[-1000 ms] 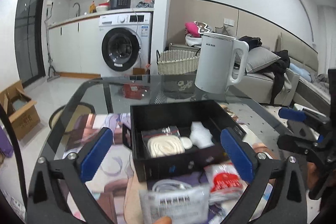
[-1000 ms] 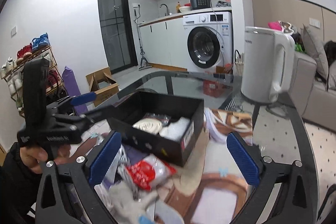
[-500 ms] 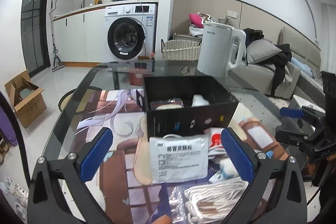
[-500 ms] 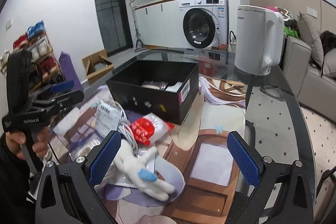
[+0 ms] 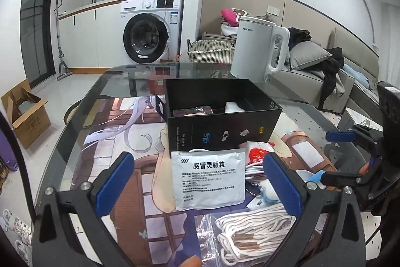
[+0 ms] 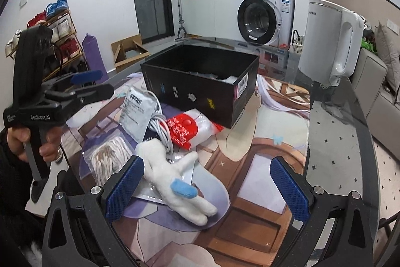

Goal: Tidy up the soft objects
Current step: 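Move the right tool down toward the white plush toy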

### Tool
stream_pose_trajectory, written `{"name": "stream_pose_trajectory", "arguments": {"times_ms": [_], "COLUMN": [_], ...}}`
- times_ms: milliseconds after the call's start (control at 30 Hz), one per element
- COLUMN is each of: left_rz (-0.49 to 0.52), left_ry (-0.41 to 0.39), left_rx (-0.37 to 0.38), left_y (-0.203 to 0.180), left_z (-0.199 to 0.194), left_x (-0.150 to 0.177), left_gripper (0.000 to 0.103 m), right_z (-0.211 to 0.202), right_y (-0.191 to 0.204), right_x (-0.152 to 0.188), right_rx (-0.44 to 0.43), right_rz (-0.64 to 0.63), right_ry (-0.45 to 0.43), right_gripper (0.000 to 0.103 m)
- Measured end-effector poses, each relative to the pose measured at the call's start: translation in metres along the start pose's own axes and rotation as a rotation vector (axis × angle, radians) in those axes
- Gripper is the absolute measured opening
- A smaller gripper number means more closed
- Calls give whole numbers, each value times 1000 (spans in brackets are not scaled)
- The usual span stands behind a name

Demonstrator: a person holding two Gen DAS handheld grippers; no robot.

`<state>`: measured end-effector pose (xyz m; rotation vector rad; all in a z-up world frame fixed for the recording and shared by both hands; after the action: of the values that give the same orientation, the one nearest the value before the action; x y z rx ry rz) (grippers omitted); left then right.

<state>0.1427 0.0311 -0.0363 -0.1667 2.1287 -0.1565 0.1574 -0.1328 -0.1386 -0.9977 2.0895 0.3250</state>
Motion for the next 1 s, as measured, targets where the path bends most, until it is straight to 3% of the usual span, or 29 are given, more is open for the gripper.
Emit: {"name": "stream_pose_trajectory", "arguments": {"times_ms": [1000], "left_rz": [32], "left_ry": [24], "left_rx": [3], "left_y": [-4], "left_z": [3], "left_x": [6], "left_gripper": [103], "right_z": [25], "right_y": [6], "right_x": [20], "right_rx": [-24], "right_rz": [-10], "right_ry": [95], "right_gripper": [103]}}
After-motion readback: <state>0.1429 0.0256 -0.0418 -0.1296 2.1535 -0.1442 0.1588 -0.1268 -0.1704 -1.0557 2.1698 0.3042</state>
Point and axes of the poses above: each gripper's, at about its wrist camera, not at the fingertips, and z roughly the way its jaws point, y to its left, x to its underside, the point moved 10 cm from there along z, roughly the way its jaws point, and after that the axes turned 4 degrees about -z, right-handed, at the moved point
